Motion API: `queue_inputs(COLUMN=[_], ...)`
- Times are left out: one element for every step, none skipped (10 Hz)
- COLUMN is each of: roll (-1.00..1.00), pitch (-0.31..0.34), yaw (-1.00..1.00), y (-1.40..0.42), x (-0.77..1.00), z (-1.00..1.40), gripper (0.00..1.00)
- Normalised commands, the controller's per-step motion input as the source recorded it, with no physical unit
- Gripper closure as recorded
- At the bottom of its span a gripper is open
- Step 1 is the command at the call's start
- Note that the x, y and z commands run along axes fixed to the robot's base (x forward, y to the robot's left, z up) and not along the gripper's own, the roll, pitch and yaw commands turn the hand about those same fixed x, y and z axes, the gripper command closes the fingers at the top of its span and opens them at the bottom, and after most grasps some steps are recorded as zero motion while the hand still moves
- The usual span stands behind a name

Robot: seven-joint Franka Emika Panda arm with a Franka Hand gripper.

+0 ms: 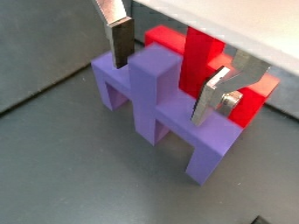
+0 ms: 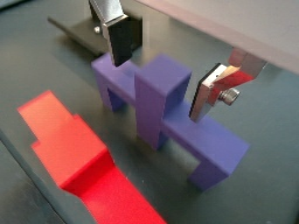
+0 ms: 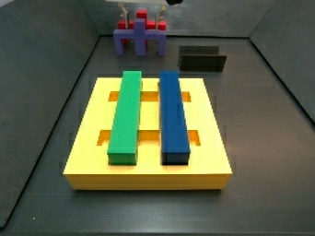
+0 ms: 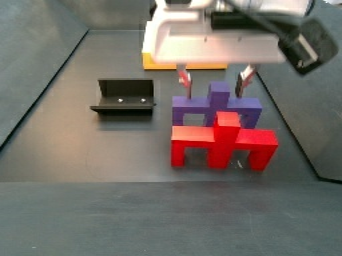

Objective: Pick up the purple object. Move up. Move to above the board. Insert the purple object.
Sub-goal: Pick up the purple object.

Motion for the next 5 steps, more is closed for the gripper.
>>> queue_inputs(roll=[-0.03,-0.05,-0.01,0.00,0.00], pitch=[-0.026,-0.037,-0.026,0.000,0.000], yaw=[0.21,0.12,0.09,0.00,0.00], y=[0.02,0.00,0.00,0.00,0.00], x=[-0.02,-0.01,-0.03,0.00,0.00], z=[-0.09,-0.05,-0.01,0.00,0.00], gripper=[0.00,0.00,0.00,0.00,1.00])
